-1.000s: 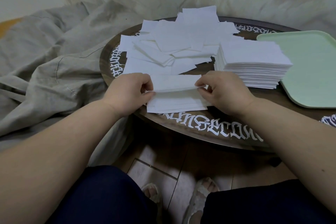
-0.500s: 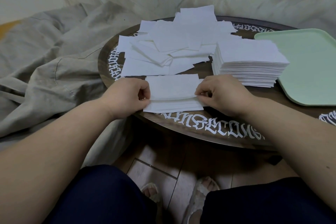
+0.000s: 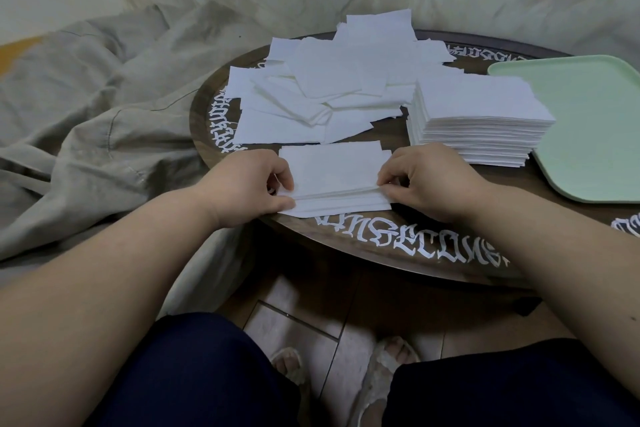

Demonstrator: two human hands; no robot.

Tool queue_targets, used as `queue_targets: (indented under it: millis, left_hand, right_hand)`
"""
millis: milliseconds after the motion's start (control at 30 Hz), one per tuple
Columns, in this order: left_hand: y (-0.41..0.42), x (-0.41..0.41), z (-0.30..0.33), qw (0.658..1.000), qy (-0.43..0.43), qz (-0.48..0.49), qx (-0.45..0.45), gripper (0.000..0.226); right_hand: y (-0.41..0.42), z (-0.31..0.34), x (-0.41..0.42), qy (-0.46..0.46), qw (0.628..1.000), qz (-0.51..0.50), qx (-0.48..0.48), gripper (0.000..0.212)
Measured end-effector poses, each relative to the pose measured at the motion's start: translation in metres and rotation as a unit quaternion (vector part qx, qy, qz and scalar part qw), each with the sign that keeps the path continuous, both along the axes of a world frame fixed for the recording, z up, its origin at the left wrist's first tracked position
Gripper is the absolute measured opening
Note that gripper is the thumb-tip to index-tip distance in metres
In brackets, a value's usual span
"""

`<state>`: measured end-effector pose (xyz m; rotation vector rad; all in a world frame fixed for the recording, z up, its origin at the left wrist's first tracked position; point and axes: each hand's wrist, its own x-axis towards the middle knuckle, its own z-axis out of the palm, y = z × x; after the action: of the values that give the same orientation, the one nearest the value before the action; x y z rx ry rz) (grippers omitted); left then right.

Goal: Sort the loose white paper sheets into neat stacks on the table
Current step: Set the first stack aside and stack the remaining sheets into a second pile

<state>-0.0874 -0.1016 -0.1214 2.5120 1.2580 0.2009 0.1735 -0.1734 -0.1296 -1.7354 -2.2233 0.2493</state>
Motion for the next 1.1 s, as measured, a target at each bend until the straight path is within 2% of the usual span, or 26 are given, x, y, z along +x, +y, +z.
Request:
queue_targets:
  millis: [400,600,933,1100]
  left_hand:
    - [0.001,0.001,-0.001,0.999,-0.003,-0.036,0.030,0.021]
    - [0.004,0.005,0.002,0.997,0.035,-0.069,0.030,0.013]
    - [0.005,0.004,0.001,0.996,0.043,-0.061,0.040,0.007]
    - [0.006,0.015,-0.007,0.996,0.008,-0.040,0.079,0.001]
  right_hand:
    - [0.001,-0.005,0.003,0.016,0.999,0.028,0.016,0.008]
    - [0.001,0.000,0.000,0.011,1.000,0.010,-0.015,0.013]
    - [0.004,-0.005,-0.005,-0.075,0.996,0.029,0.040,0.018]
    - [0.006,-0.005,-0.002,-0.068,0.997,-0.012,0.039,0.021]
